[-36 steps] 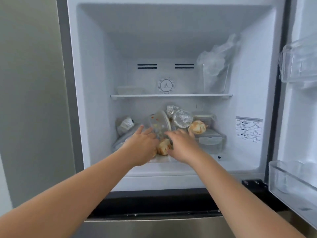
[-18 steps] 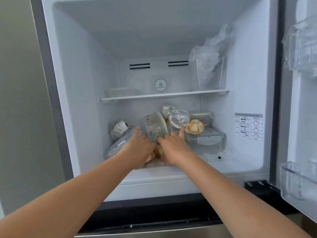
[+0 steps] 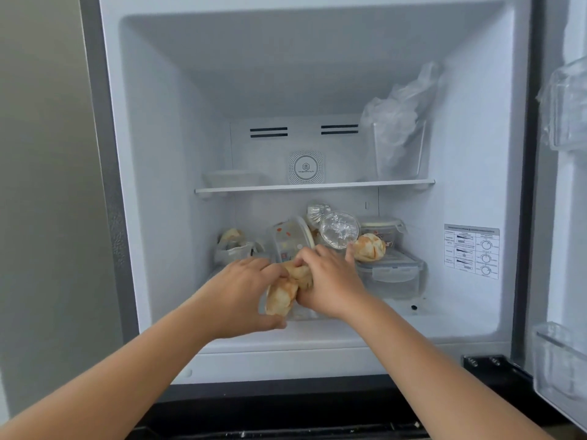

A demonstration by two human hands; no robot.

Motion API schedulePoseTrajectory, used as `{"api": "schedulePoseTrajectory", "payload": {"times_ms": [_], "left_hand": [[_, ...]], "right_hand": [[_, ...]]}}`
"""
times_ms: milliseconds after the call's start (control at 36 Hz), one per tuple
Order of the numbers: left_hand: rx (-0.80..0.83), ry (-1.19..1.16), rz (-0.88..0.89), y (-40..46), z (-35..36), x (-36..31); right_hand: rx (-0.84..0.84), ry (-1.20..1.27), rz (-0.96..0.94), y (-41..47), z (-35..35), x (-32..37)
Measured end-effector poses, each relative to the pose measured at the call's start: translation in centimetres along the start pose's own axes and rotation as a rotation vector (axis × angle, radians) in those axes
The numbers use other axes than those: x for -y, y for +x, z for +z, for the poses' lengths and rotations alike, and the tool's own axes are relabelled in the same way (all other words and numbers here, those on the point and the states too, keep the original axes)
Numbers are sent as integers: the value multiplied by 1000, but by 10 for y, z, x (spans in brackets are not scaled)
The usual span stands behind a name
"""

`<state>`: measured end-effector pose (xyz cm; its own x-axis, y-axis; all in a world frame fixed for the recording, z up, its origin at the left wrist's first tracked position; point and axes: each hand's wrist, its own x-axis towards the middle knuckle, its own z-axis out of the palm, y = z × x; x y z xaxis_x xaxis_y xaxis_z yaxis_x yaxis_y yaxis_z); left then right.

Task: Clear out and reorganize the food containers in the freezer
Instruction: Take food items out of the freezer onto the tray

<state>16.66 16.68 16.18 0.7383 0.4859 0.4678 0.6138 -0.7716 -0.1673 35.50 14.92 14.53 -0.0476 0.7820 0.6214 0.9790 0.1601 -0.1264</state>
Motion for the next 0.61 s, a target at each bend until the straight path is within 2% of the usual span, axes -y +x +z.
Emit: {"api": "schedulePoseTrajectory", "payload": {"times_ms": [194,444,611], "left_hand": [[-129,-189,-48,-28,3,8],[-252,-608,-219,-63,6,10],[-296,-796,-311,-84,11,9]], "right_hand": [[-58,306,-73,-17,-7,12],[-177,566,-158,-28,1,36],[-286,567,-194,-35,18,52]]}}
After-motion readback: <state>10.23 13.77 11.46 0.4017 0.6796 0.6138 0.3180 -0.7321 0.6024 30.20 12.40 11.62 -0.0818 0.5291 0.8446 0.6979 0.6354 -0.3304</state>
